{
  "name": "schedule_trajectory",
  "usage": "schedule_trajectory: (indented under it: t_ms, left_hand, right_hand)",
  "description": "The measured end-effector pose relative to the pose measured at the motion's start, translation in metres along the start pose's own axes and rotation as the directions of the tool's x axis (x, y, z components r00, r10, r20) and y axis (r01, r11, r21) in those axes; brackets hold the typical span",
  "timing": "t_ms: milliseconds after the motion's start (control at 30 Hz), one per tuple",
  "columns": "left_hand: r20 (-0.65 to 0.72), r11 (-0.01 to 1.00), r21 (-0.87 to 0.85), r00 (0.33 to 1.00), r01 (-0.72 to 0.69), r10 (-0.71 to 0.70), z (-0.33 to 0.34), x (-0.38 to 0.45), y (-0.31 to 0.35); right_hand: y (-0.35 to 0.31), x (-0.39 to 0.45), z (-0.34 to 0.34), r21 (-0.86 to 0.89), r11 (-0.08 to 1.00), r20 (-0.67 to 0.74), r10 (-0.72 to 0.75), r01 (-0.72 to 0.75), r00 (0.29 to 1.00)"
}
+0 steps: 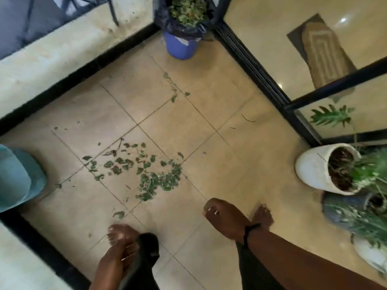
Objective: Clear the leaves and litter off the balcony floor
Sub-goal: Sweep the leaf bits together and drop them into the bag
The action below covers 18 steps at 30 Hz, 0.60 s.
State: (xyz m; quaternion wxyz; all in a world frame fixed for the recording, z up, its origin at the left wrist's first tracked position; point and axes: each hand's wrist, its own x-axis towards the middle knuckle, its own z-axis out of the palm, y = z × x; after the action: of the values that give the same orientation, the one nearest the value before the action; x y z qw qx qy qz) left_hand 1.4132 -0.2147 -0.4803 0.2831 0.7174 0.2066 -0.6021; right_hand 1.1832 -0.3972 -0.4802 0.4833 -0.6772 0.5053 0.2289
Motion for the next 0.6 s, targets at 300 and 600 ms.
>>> schedule_trajectory:
  t_ms: [300,600]
  left_hand:
    - [0.015,0.956,0.293,0.999,0.028,-0.034,0.223,0.083,-0.093]
    - [0.431,0.400,0.792,0.886,-0.462,0.170,0.446,0.120,-0.207]
  right_hand:
    - [0.297,0.022,-0.015,-0.037,0.901,0.064,0.434,-0.433,0.899]
    - [0.555,0.065,-0.113,-0.010,0.778,-0.085,0.626,-0.628,0.776]
